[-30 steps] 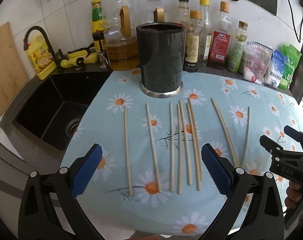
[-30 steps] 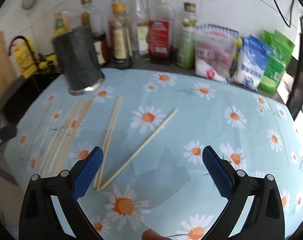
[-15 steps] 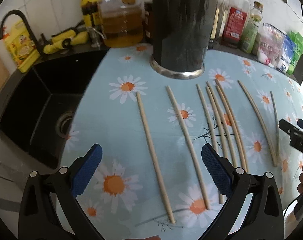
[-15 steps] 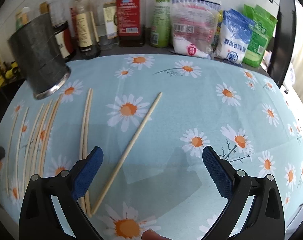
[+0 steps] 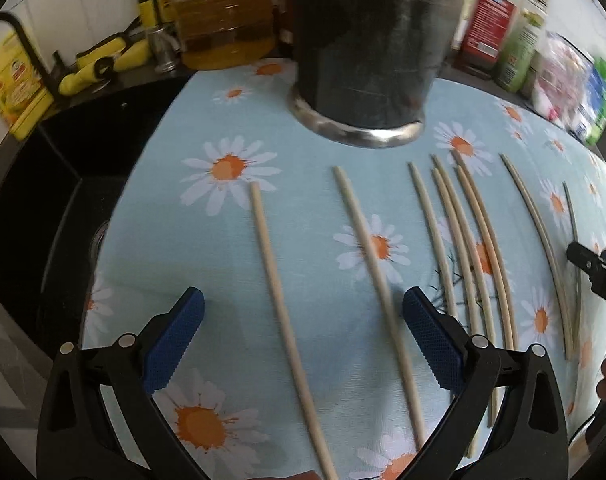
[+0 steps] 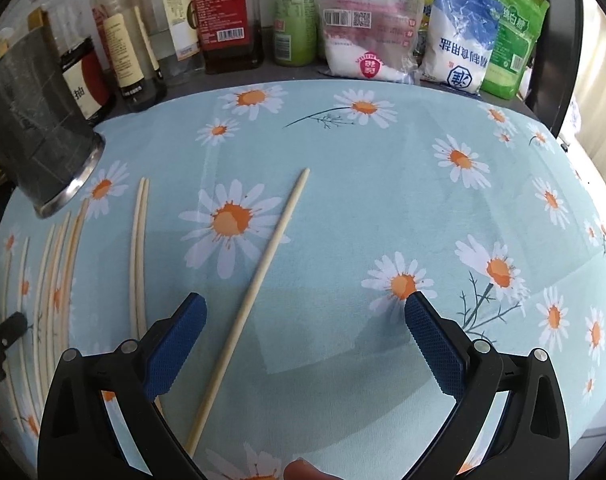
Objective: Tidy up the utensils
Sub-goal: 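Close the left tool on one wooden chopstick while the right tool grasps another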
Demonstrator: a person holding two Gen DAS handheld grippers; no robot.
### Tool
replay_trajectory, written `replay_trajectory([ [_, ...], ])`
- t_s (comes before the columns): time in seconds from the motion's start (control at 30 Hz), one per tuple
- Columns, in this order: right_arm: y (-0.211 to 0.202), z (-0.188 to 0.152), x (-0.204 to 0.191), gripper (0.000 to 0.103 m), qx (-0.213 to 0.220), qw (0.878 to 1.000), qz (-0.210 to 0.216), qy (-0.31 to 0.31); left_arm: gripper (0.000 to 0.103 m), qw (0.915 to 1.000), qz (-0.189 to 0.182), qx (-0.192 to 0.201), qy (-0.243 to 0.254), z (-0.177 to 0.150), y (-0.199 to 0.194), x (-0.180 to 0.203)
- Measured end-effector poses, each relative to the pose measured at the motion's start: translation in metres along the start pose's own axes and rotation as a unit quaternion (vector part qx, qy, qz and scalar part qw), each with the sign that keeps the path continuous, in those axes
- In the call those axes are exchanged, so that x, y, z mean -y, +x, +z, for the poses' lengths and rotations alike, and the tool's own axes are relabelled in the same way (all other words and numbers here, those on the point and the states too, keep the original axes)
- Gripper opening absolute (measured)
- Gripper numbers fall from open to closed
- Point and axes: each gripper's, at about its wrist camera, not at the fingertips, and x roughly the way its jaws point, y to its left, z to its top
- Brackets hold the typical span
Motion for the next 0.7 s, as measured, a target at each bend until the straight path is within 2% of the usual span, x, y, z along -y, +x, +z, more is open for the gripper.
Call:
replay_trajectory([
  [0.07,0.002,0.001,0.002,0.096,-0.004,1.0,0.01,0.001,0.097,0.9998,-0.013,0.005,-0.013,0.001,-0.005,-0.005],
  [0.13,0.003,0.001,0.002,0.096,-0.003,1.0,0.015,-0.008,0.097,0.9996,-0.011,0.011,-0.024,0.0,-0.011,-0.007],
  [0.27,0.006,0.004,0.003,0.096,-0.01,0.999,0.028,-0.029,0.097,0.9963,0.032,0.022,-0.076,-0.007,-0.024,-0.017],
  [0.33,0.007,0.007,0.003,0.096,-0.017,0.999,0.032,-0.036,0.097,0.9927,0.058,0.013,-0.105,-0.013,-0.023,-0.023],
  [0.47,0.009,0.009,0.003,0.097,-0.026,0.998,0.035,-0.044,0.097,0.9867,0.072,-0.021,-0.144,-0.021,-0.01,-0.031],
  [0.53,0.009,0.01,0.003,0.096,-0.028,0.998,0.037,-0.05,0.098,0.9854,0.092,-0.013,-0.143,-0.021,-0.01,-0.03],
  [0.7,0.014,0.016,0.004,0.096,-0.034,0.994,0.06,-0.088,0.099,0.9829,0.092,-0.007,-0.159,-0.021,-0.006,-0.034],
])
